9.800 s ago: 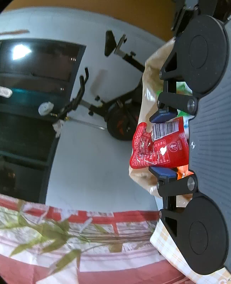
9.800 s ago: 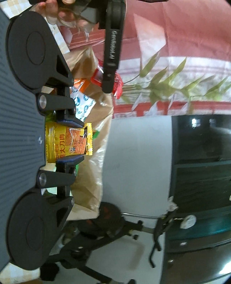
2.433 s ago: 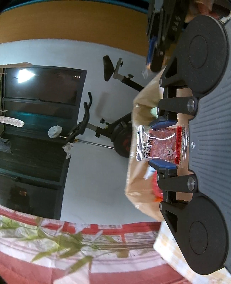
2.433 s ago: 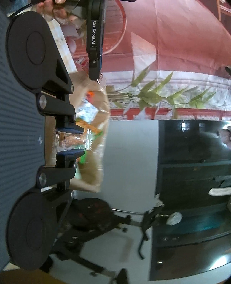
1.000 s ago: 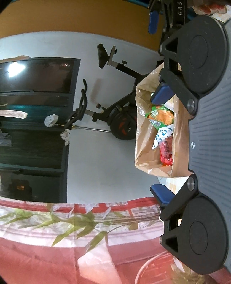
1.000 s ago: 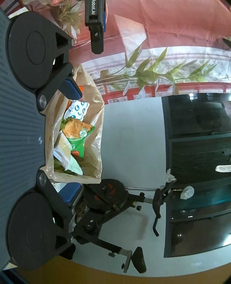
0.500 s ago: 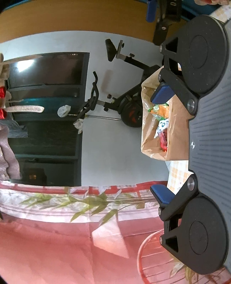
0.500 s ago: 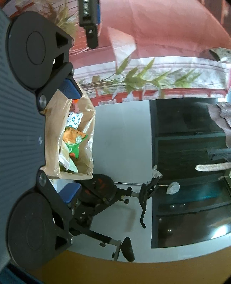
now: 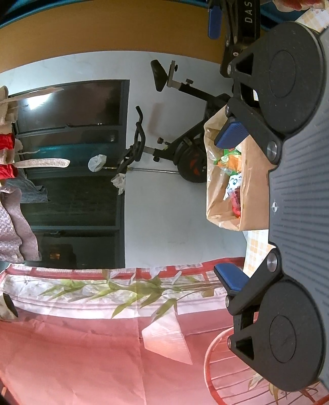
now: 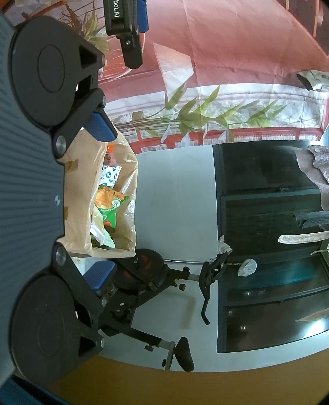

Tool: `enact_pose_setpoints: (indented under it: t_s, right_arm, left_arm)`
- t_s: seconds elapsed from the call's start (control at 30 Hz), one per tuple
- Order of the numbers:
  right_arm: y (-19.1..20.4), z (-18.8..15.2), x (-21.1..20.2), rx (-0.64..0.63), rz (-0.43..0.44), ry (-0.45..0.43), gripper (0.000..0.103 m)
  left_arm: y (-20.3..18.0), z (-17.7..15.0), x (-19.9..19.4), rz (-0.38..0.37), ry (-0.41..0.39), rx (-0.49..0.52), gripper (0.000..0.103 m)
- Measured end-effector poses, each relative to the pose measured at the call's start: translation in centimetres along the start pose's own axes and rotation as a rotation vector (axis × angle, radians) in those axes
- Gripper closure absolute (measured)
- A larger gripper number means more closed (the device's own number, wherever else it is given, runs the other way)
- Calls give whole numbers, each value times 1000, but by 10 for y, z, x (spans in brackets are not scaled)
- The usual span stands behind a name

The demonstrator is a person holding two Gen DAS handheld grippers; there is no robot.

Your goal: Organize snacks

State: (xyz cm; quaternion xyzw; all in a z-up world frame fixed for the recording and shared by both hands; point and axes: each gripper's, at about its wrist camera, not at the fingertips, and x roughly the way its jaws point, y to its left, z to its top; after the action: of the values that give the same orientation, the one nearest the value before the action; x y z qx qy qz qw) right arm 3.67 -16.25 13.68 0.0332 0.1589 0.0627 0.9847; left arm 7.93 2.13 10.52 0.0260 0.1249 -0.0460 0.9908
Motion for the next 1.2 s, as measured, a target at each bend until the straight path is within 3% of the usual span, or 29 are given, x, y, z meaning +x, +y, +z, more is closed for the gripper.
enact_pose_setpoints:
  t_s: [1.2]
  right_arm:
    - [1, -6, 0, 6, 4, 14, 1]
  left_arm:
    - [7, -6, 1, 12, 38, -42, 5]
